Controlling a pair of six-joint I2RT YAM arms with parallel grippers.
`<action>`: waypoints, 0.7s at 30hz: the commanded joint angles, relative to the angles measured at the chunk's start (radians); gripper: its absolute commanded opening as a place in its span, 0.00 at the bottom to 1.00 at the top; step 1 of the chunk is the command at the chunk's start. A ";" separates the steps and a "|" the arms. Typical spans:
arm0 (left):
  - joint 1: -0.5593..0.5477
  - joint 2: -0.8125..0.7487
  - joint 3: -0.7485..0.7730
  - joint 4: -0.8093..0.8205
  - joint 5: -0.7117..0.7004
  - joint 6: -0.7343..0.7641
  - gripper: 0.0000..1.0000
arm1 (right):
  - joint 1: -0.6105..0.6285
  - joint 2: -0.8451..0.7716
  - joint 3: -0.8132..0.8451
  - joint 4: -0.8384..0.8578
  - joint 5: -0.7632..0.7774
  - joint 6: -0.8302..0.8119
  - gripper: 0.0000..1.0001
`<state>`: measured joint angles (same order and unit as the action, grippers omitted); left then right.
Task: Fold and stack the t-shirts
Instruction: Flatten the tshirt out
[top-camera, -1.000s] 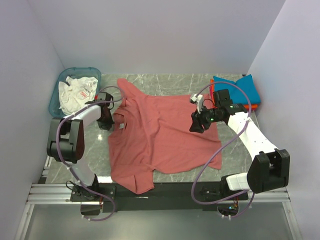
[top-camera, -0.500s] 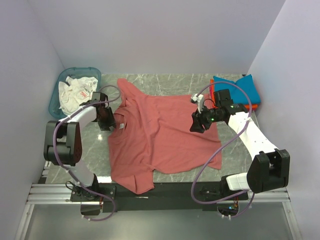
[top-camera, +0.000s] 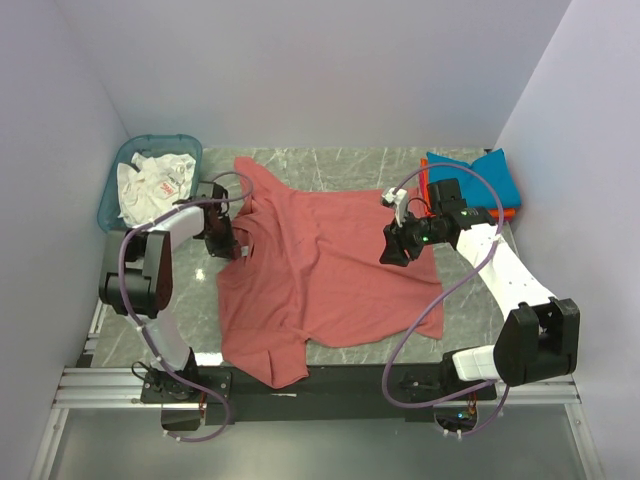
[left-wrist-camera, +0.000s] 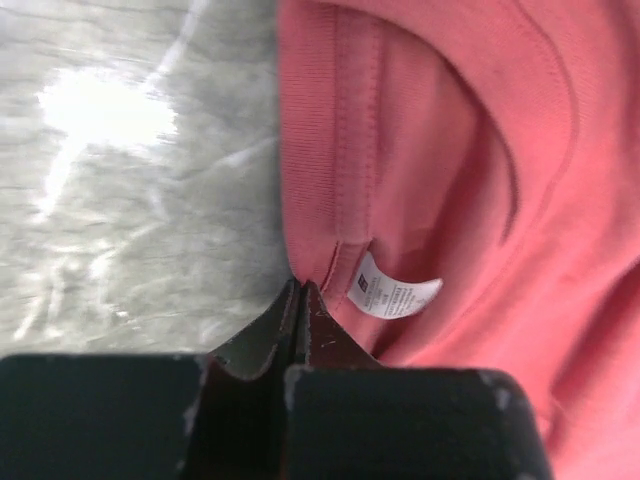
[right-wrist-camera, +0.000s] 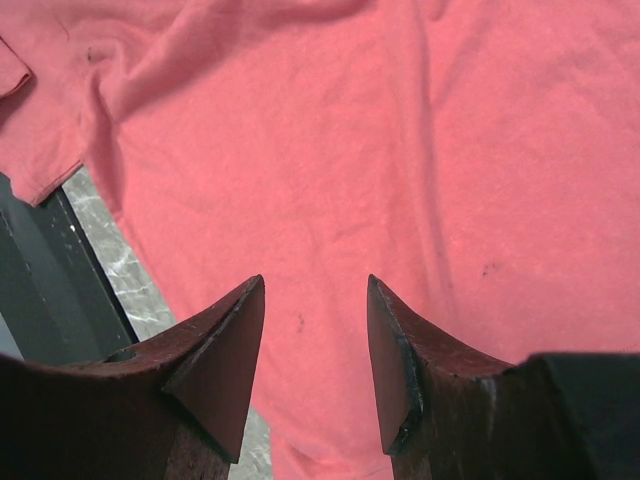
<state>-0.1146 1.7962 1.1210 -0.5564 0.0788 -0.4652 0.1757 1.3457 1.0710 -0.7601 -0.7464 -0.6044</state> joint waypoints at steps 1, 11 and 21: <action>-0.003 -0.026 0.029 -0.059 -0.141 0.025 0.00 | -0.010 -0.002 -0.002 -0.008 -0.013 -0.011 0.52; 0.013 -0.155 -0.013 -0.141 -0.395 0.036 0.00 | -0.019 0.021 0.003 -0.001 0.035 0.012 0.52; 0.079 -0.305 -0.122 -0.134 -0.419 -0.015 0.00 | -0.036 0.058 0.000 0.033 0.139 0.057 0.53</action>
<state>-0.0696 1.5723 1.0069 -0.6834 -0.3088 -0.4614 0.1467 1.3952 1.0710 -0.7517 -0.6506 -0.5655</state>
